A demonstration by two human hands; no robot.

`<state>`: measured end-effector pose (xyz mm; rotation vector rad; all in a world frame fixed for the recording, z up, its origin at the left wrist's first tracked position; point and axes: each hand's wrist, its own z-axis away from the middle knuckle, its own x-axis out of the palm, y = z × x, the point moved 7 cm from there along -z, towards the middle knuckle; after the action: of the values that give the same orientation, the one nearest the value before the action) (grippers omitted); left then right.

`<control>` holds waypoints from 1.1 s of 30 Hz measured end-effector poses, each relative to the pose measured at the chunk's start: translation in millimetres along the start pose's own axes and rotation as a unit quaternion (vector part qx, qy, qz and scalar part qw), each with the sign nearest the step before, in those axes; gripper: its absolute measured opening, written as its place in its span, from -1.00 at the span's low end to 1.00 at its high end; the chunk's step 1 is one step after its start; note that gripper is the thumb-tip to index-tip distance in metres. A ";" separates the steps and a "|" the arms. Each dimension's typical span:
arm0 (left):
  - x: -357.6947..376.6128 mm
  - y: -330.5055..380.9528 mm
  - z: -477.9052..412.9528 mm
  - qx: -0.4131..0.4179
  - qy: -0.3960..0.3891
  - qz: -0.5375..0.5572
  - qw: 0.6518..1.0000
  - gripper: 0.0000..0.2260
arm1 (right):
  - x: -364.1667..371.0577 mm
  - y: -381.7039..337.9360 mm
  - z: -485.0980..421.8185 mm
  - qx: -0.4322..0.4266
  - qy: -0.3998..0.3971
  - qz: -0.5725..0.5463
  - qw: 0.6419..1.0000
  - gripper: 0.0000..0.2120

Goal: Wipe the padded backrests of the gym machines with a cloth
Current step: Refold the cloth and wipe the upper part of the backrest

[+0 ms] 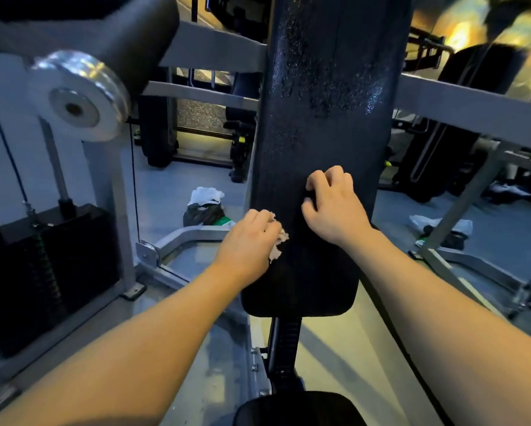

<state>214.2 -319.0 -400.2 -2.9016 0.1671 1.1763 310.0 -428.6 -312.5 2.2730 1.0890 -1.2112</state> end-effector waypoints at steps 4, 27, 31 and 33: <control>-33.6 -33.5 -0.8 -0.125 0.101 0.085 0.983 -0.79 | 22.4 -3.6 -18.5 0.028 0.058 0.023 0.998 -0.75; -110.7 -112.6 -194.3 -0.308 0.301 0.307 0.848 -0.93 | 51.5 8.4 -15.6 0.036 0.249 0.021 0.968 -0.69; -97.2 -126.0 -180.1 -0.303 0.231 0.293 0.877 -0.77 | 51.3 7.8 -15.2 0.036 0.253 0.017 0.967 -0.70; -63.9 -124.6 -141.4 -0.308 0.185 0.307 0.881 -0.75 | 51.3 7.1 -14.4 0.037 0.257 0.018 0.966 -0.70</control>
<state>279.4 -195.4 -258.5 -3.7901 0.9432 0.7689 340.9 -400.5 -346.4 2.7367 1.1747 -0.6657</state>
